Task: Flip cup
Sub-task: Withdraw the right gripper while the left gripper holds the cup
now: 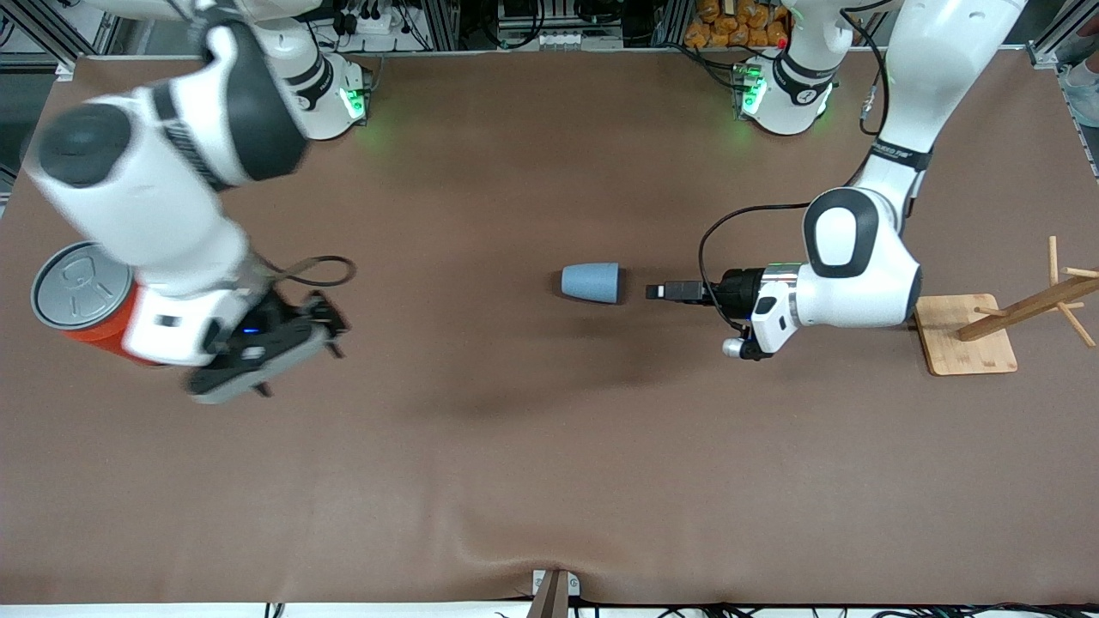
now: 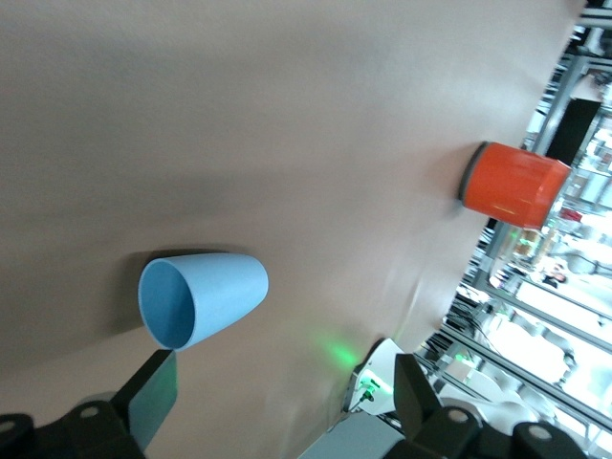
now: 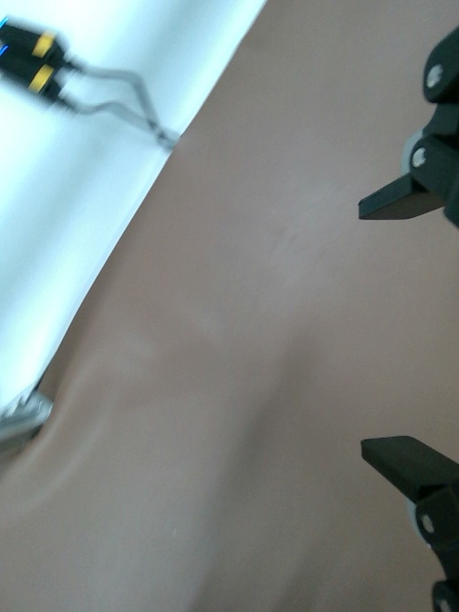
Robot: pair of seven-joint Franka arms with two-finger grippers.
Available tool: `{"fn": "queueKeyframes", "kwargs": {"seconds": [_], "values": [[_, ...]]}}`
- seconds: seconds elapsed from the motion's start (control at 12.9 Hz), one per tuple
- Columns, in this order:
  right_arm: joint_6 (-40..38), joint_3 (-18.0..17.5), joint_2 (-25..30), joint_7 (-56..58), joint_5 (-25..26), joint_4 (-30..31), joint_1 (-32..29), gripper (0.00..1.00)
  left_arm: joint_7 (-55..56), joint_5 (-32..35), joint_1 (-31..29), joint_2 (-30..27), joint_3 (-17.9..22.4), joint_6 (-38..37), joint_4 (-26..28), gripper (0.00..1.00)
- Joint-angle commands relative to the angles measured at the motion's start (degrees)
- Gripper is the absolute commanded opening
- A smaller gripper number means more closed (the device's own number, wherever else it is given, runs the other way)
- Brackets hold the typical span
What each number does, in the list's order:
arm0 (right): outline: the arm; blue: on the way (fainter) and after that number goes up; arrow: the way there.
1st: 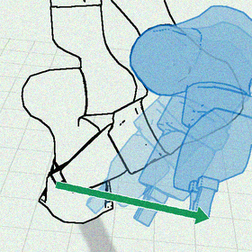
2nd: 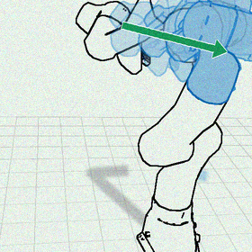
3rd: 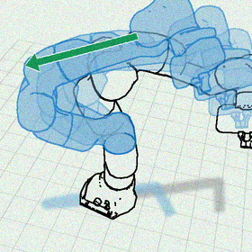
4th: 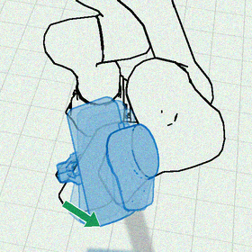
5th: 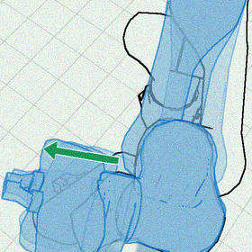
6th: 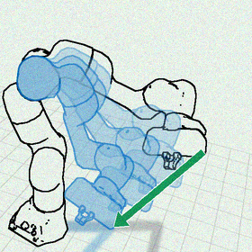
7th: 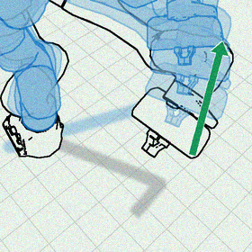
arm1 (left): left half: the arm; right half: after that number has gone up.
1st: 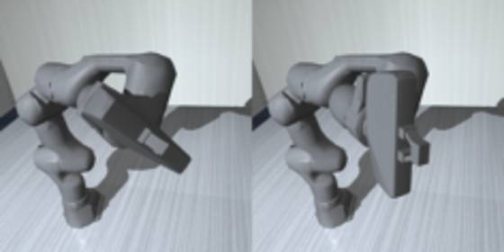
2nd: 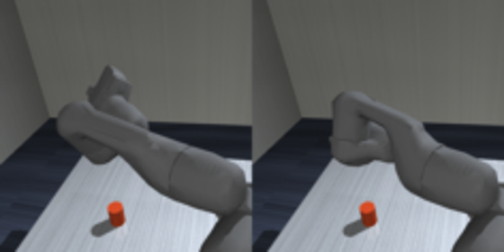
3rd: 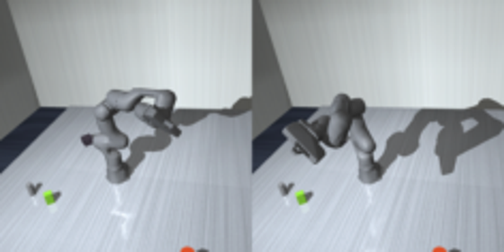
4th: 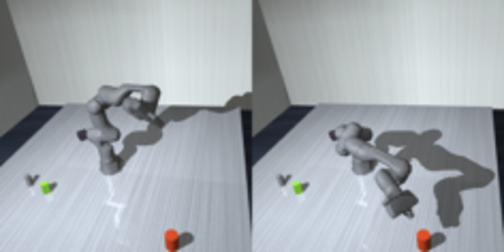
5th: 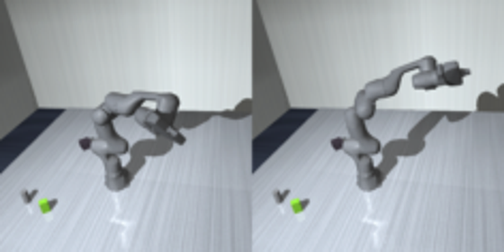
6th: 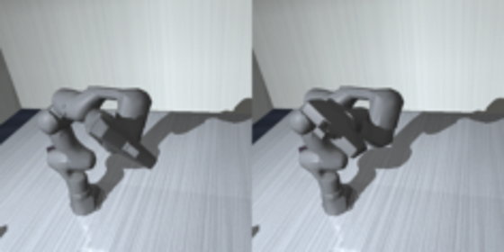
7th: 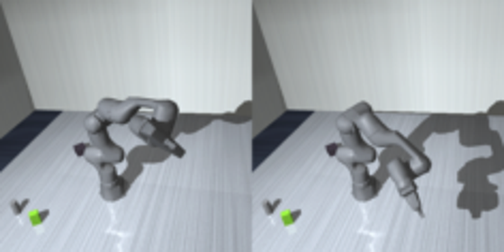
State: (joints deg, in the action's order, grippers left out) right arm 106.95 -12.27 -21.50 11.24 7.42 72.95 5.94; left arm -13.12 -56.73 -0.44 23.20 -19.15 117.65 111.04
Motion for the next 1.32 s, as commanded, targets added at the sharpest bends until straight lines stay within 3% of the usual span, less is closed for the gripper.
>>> {"fn": "queueKeyframes", "kwargs": {"seconds": [0.0,0.16,0.31,0.47,0.62,0.93,1.01,1.24], "values": [[-2.26,-1.45,3.56,-0.60,-3.97,1.67,-5.32,1.00,-7.77,-3.72,-0.08,0.79,-0.28,1.27,1.81,1.00],[-6.37,1.35,5.15,-5.66,-7.58,1.67,-7.08,1.00,-10.15,-9.08,1.92,1.14,-0.19,2.57,2.51,1.00],[-12.35,3.99,8.22,-13.92,-7.85,2.37,-7.00,1.00,-15.50,-12.15,2.64,2.54,-0.28,7.92,4.79,1.00],[-17.28,5.40,11.38,-21.39,-8.91,3.51,-7.09,1.00,-22.61,-16.29,2.64,5.70,-0.19,8.56,5.59,1.00],[-15.38,6.20,16.82,-29.40,-8.82,10.26,-5.95,1.00,-28.77,-19.54,2.64,8.26,-0.19,8.56,5.85,1.00],[-12.75,7.16,25.44,-30.05,-8.91,21.85,-6.21,1.00,-30.03,-20.17,2.55,7.91,-0.28,8.56,9.54,0.99],[-12.21,7.43,26.07,-29.70,-8.91,22.84,-6.03,1.00,-30.99,-20.17,2.46,8.00,-0.19,8.56,10.15,0.93],[-13.07,7.52,21.96,-29.25,-6.90,14.98,-5.77,1.00,-31.26,-20.26,2.81,8.00,-0.28,8.56,11.04,0.90]]}}
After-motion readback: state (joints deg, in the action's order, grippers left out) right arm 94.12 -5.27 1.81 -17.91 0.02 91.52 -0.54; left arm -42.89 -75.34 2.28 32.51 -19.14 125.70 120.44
